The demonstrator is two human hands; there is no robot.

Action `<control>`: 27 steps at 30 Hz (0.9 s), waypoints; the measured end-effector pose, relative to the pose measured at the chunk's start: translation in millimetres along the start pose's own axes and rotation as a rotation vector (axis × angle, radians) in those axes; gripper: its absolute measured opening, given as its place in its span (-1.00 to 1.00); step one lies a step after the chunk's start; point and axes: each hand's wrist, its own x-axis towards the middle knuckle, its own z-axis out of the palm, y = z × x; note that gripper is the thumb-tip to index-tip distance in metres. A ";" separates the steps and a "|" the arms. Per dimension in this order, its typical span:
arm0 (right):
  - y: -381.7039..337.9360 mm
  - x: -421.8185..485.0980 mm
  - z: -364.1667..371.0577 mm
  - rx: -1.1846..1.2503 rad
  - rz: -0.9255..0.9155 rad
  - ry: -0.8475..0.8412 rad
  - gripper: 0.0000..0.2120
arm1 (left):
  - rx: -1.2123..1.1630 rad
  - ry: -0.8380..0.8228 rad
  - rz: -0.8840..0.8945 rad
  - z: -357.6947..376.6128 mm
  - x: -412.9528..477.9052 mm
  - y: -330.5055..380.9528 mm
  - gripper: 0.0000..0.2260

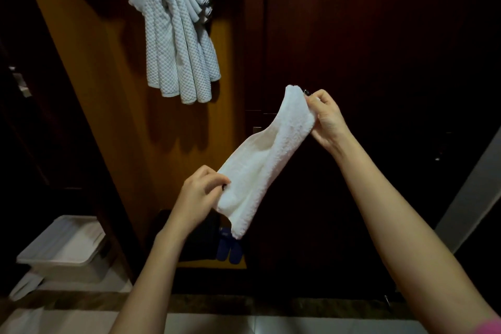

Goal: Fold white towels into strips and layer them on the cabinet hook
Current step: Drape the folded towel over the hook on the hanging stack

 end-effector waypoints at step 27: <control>19.1 12.6 -24.0 -0.081 -0.038 0.358 -0.66 | -0.587 0.140 -0.282 43.3 4.8 -14.4 -0.83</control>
